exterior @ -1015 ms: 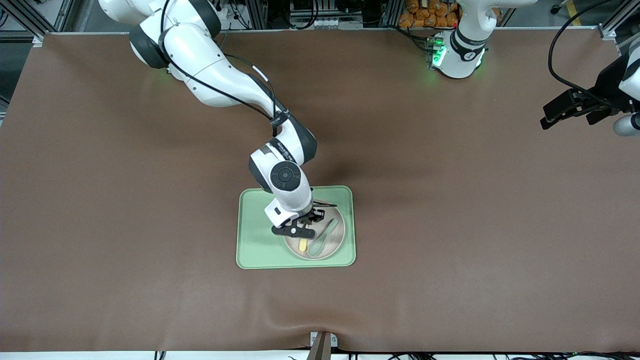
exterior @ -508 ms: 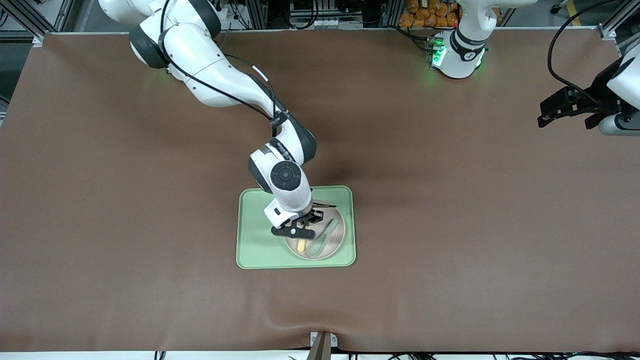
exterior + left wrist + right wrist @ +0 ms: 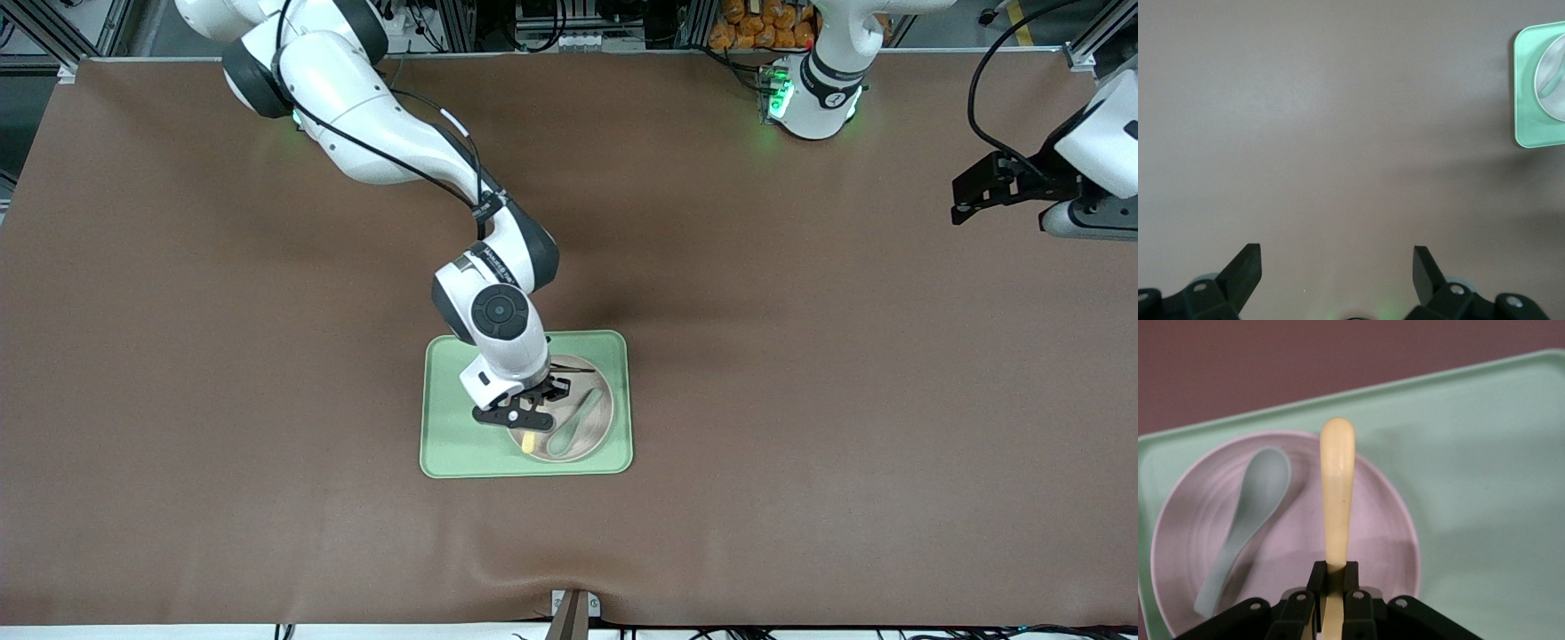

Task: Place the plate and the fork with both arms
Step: 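Lift the fork and lower it onto the tray beside the plate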

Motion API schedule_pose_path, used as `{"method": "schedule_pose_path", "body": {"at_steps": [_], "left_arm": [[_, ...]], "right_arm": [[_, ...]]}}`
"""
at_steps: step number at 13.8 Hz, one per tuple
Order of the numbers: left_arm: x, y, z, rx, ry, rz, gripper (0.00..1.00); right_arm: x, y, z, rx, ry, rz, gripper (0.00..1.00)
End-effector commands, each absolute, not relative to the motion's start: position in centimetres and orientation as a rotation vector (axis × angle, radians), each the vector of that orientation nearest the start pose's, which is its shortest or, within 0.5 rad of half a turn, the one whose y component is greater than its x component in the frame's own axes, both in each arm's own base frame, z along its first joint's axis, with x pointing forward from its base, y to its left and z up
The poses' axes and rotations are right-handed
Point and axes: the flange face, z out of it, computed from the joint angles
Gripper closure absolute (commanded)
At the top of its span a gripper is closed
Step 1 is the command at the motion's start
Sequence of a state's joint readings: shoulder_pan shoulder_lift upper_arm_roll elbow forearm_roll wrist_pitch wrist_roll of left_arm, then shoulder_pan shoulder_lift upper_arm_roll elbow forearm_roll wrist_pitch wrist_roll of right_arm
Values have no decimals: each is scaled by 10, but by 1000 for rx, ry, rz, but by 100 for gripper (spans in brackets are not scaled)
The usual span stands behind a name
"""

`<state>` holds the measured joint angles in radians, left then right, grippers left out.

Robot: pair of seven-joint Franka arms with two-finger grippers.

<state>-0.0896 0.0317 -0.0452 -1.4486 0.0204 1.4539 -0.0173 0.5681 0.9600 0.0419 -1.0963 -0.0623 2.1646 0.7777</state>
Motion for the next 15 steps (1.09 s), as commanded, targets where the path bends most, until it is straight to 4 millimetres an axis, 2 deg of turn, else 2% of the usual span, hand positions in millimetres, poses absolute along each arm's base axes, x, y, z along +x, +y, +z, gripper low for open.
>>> {"method": "schedule_pose_path", "body": {"at_steps": [1,5,9,15], "left_arm": [[546,-68,657,-3094,190,34,0],[548,-67,657,-3106,183,30,0],[549,-66,657,-3108,179,23,0],[557,-55,645,-3107,146,59,0]], "right_arm": [[661,400,256,-3090,197,-99,100],[666,353,237,-3121,89,-51,100],[657,323,217,-3086,27,-87,100],[649,324,207,-3092,10,-47,100]]}}
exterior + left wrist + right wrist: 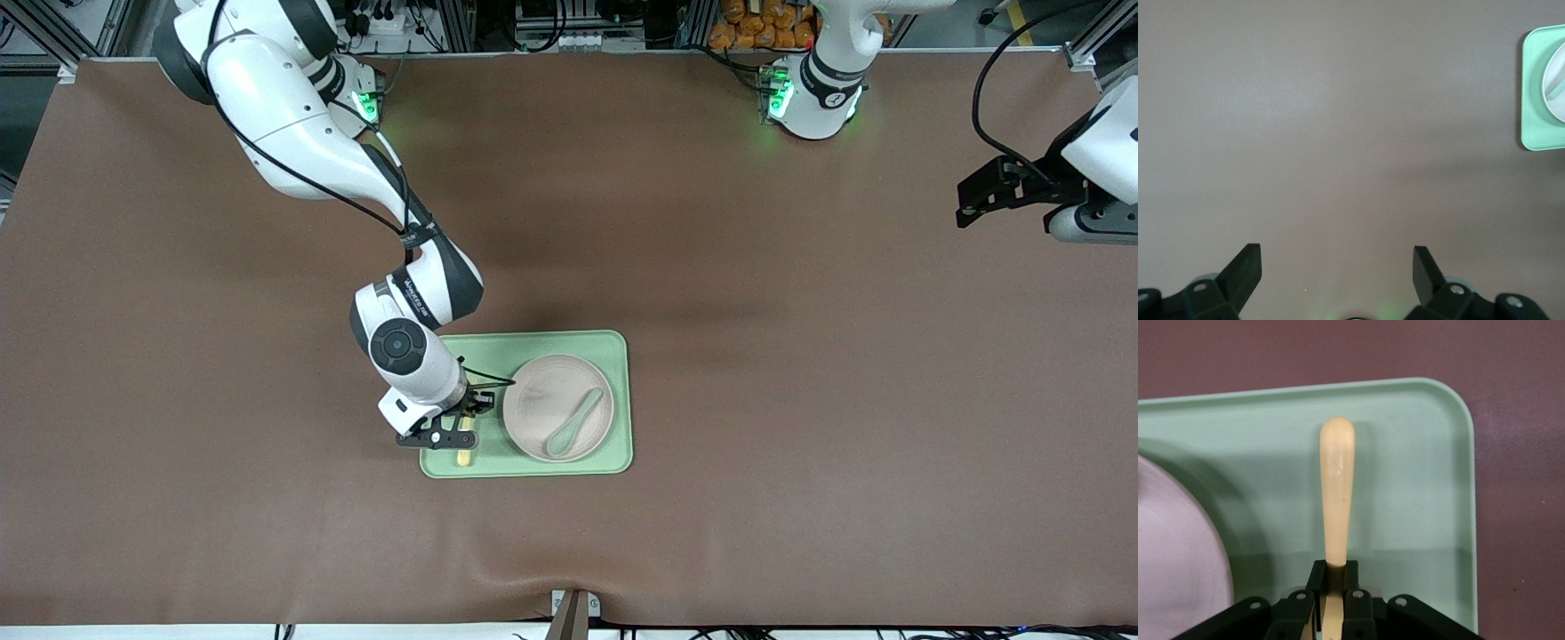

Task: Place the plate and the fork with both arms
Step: 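Lift the fork and lower it onto the tray beside the plate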

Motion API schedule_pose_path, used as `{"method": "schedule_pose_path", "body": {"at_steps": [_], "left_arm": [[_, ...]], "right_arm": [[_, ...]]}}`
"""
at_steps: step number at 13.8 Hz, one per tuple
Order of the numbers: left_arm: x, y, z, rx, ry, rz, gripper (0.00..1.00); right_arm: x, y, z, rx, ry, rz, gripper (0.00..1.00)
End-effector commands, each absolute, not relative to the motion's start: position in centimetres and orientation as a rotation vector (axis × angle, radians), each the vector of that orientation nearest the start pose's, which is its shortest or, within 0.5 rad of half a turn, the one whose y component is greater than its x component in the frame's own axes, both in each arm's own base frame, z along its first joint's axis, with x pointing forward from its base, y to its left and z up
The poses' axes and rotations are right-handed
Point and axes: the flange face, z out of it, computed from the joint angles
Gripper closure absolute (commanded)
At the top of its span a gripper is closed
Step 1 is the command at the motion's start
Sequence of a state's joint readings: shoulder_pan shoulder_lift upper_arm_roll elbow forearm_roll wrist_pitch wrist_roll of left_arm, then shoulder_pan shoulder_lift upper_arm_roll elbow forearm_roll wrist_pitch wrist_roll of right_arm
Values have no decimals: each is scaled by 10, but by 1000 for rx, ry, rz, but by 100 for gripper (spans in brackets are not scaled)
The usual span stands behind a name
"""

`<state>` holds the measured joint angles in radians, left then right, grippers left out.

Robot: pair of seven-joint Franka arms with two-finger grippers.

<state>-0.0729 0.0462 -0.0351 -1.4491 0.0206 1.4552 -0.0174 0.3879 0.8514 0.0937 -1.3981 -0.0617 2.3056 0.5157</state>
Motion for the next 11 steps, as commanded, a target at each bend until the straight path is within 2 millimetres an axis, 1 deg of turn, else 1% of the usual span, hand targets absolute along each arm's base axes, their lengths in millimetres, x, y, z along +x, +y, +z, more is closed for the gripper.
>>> {"method": "schedule_pose_path", "body": {"at_steps": [1,3,4,5,6,7,9,11], "left_arm": [[558,-55,643,-3107,143,64,0],[558,-55,643,-3108,141,64,0],[558,-55,643,-3110,142,64,0],[559,-56,643,-3116,140,65,0],[559,-58,640,-3123,144,75,0],[559,-64,640,-3122,158,73,0],[559,-65,640,-3124,164,73,0],[561,-62,638,-3150,152,81,0]], "right_arm": [[647,324,208,-3094,8,-43,97],[641,322,207,-3100,5,-27,91],[638,323,206,-3103,1,-21,85],[638,322,209,-3102,3,-23,68],[639,322,210,-3101,6,-27,43],[640,323,211,-3099,6,-34,29],[641,323,213,-3098,7,-38,14],[649,325,229,-3088,7,-70,10]]}}
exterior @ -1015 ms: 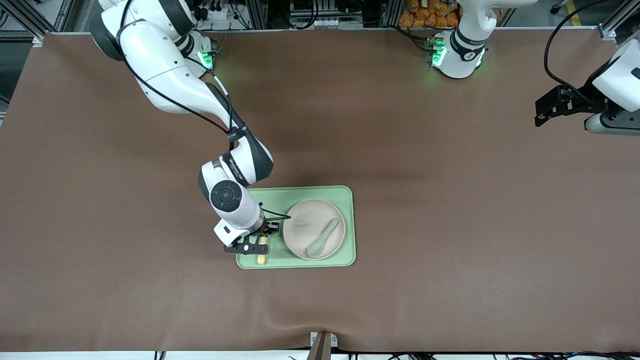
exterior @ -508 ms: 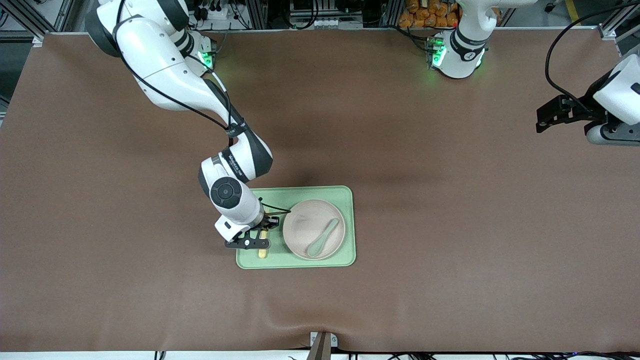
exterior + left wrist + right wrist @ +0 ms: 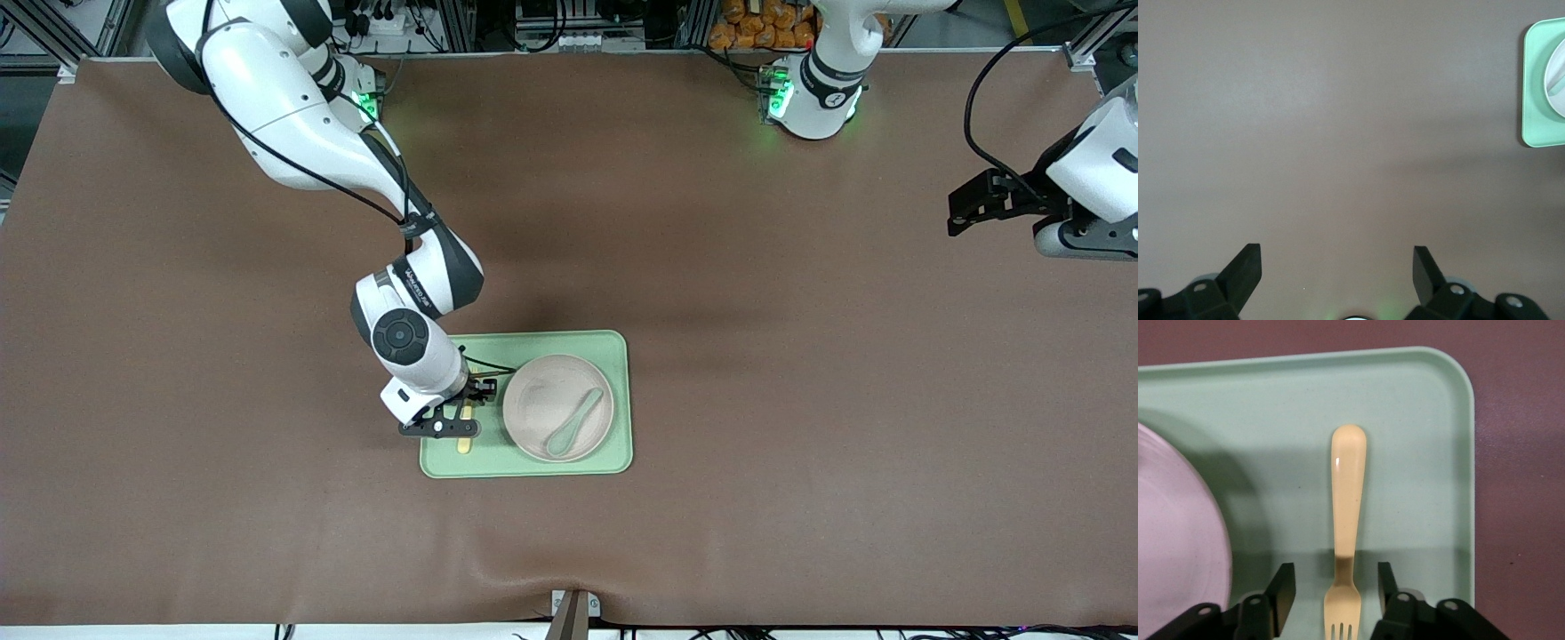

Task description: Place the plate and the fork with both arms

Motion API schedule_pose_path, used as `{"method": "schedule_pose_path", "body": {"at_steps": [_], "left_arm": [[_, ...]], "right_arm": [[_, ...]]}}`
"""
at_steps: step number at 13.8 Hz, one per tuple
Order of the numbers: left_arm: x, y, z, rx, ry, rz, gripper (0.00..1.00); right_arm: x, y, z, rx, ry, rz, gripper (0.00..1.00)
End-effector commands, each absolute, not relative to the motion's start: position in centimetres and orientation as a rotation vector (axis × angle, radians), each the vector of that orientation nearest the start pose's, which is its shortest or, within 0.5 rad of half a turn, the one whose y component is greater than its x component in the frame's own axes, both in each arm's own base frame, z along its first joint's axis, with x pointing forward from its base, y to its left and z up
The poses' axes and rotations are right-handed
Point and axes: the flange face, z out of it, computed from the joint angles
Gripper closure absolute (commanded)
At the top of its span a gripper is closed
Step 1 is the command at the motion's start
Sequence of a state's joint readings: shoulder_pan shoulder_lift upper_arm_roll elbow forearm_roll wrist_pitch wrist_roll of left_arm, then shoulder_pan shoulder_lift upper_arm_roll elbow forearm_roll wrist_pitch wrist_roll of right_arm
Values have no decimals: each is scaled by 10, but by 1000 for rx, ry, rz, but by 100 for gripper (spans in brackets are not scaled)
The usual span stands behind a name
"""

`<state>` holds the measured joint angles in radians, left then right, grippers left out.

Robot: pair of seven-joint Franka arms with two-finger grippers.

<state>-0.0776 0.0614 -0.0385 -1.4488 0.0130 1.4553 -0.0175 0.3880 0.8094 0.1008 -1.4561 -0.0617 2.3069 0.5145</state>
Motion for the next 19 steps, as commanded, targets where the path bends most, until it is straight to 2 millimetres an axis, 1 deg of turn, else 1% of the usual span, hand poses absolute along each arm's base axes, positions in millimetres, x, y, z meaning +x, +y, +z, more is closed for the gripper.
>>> {"method": "schedule_pose_path", "body": {"at_steps": [1,2,3,5,8,10,12,13,15,17,18,19], "left_arm": [[565,-63,631,-3158,151,101,0],[566,-62,630,-3159,148,104,0],[566,-60,629,-3157,143,106,0],[566,-60,629,-3157,141,109,0],[566,-62,629,-3155,145,106,0],[566,-61,629,-3156,143,106,0],[566,-62,629,-3154,145,106,0],[566,-62,629,-3151,145,106,0],[566,-62,629,-3151,145,106,0],[566,-61,629,-3150,144,105,0],[566,-61,628,-3149,144,108,0],[566,-60,629,-3150,142,105,0]], "right_arm": [[650,324,232,-3088,11,-76,6],[653,319,236,-3087,20,-83,2],[657,314,250,-3088,30,-95,0],[664,295,273,-3096,49,-94,0],[672,270,301,-3104,5,-97,0],[676,248,322,-3114,49,-75,0],[679,224,338,-3121,98,-55,0],[680,212,348,-3129,106,-42,0],[677,194,373,-3150,92,-17,0],[680,162,397,-3144,121,-29,0],[676,158,409,-3136,102,-7,0],[672,148,424,-3120,106,12,0]]}}
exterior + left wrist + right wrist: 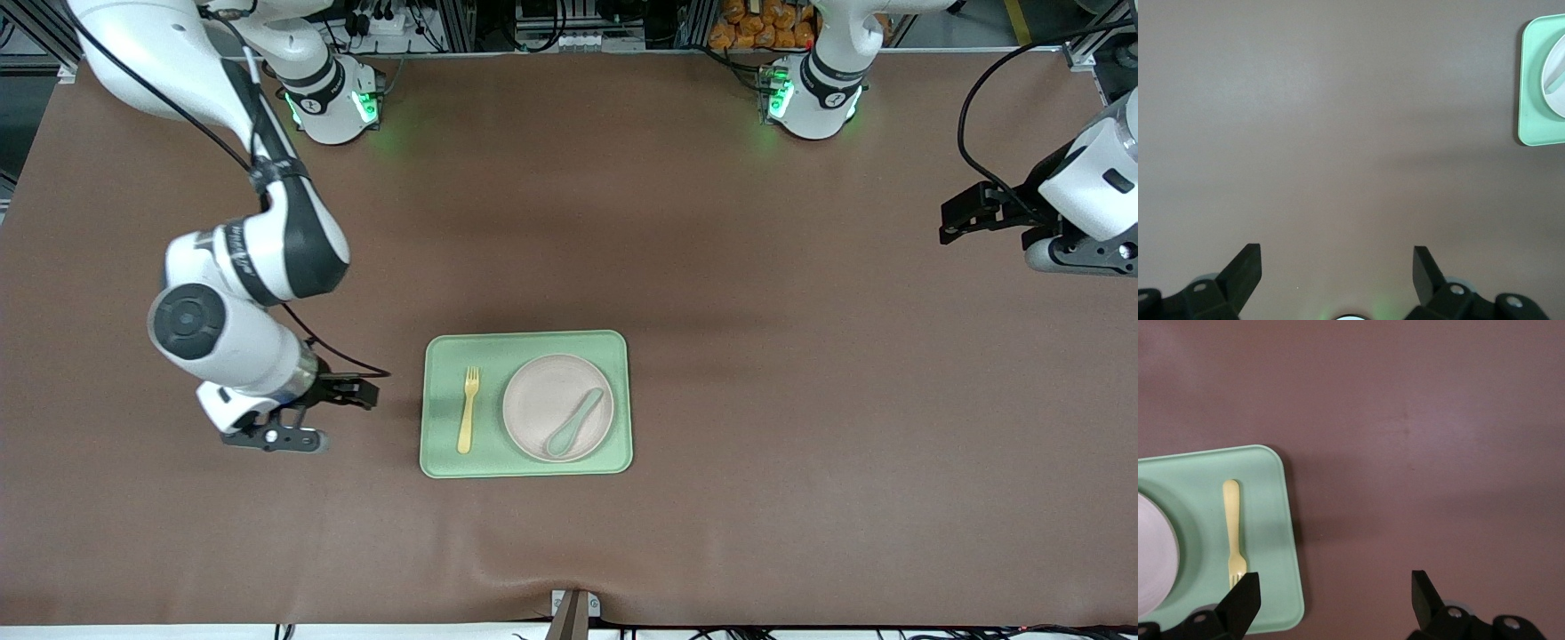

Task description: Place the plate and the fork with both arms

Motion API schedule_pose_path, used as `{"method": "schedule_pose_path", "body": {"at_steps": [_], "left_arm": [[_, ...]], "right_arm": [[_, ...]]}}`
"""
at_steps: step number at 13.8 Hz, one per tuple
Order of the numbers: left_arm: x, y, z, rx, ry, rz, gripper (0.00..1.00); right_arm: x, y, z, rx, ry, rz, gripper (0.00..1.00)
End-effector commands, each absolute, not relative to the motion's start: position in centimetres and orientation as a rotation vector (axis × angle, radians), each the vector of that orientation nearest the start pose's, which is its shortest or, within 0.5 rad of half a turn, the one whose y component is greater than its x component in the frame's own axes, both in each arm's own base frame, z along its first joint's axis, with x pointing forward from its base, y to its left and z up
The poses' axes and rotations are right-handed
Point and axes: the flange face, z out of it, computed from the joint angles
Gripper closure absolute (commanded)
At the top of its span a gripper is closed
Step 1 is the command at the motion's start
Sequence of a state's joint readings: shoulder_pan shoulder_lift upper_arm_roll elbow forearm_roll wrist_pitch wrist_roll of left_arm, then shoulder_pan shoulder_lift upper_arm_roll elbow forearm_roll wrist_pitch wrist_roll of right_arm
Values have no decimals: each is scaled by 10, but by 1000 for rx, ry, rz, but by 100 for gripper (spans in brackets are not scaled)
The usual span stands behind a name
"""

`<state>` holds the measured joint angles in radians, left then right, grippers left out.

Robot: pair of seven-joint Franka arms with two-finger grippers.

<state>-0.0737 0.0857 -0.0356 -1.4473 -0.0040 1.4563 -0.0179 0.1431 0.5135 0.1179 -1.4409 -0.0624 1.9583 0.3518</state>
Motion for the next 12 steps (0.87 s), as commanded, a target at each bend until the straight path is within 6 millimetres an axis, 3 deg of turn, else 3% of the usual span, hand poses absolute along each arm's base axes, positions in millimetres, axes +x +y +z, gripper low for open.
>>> {"method": "schedule_pose_path", "body": {"at_steps": [1,4,6,9,12], "left_arm": [[566,-61,629,-3150,144,105,0],[567,-66,626,-3156,155,92,0],[565,-75,627,-3158,169,63,0],[555,-77,621,-3160,175,25,0],[549,-77,619,-3160,176,-12,0]], "right_arm": [[670,140,436,-3100,114,15,0],[648,130,490,-3116,109,-4,0],[621,118,523,-3147,42,-23,0],[575,96,552,-3150,72,-58,0],[543,72,578,-3131,20,-84,0]]}}
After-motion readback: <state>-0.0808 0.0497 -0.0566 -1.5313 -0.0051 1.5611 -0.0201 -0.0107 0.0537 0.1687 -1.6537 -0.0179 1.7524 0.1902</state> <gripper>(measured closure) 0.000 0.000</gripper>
